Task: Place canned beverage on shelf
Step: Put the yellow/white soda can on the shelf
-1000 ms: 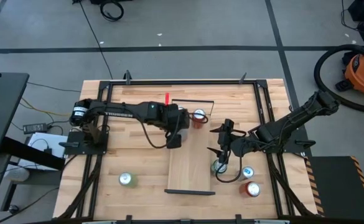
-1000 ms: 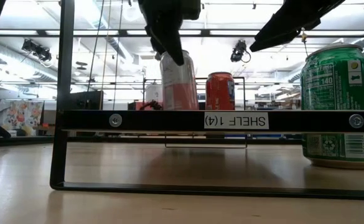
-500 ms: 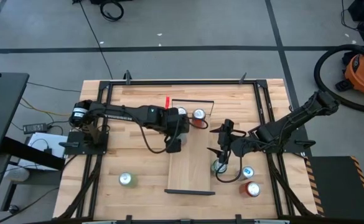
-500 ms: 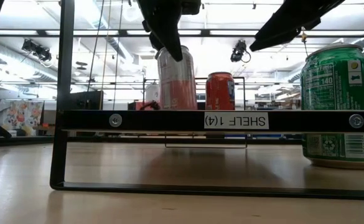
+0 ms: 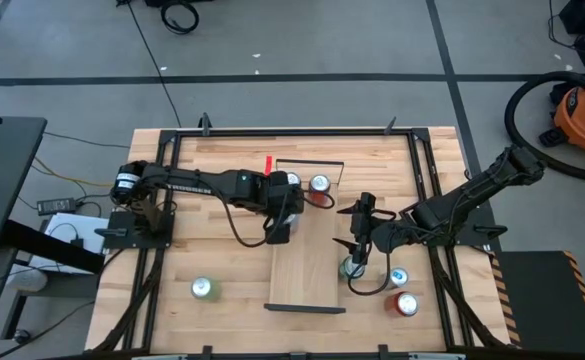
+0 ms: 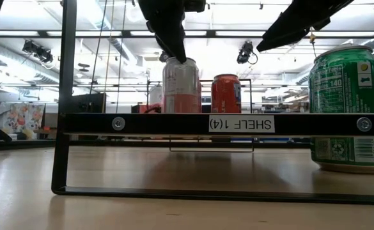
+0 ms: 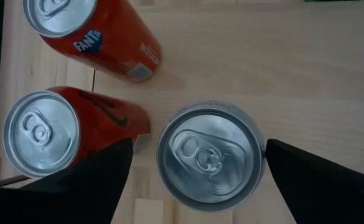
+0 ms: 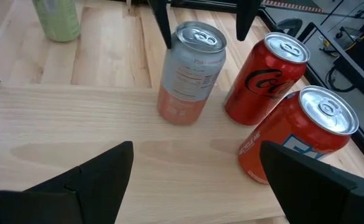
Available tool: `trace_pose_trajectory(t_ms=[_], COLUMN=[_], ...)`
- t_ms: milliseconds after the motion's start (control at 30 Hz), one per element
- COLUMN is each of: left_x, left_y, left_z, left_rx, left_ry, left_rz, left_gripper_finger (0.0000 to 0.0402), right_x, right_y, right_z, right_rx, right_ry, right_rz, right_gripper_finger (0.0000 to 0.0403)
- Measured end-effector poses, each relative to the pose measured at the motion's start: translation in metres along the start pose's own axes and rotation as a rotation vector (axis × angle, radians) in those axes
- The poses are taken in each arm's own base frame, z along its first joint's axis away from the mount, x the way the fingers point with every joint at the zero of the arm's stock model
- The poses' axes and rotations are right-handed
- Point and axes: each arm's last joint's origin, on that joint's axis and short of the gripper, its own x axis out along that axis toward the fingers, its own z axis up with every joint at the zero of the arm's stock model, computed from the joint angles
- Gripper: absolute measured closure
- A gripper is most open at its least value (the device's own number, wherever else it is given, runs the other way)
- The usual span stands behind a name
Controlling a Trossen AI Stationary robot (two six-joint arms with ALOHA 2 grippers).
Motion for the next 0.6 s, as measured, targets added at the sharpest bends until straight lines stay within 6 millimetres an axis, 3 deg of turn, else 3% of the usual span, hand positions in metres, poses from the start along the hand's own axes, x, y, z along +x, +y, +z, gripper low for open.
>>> trace_pose_trajectory(t_ms=[600], left_x=[0.0002], left_y=[0.0015], left_z=[0.0039], left_rx=[0.102], left_ry=[-0.035], left_rz=[0.057], left_gripper_finger=[0.0031], right_x=[0.0000], right_y=[0.0003], right_z=[0.0009], right_rx=[0.008], right_ry=[-0.009], right_rz=[0.004], right_gripper_finger=[0.0043])
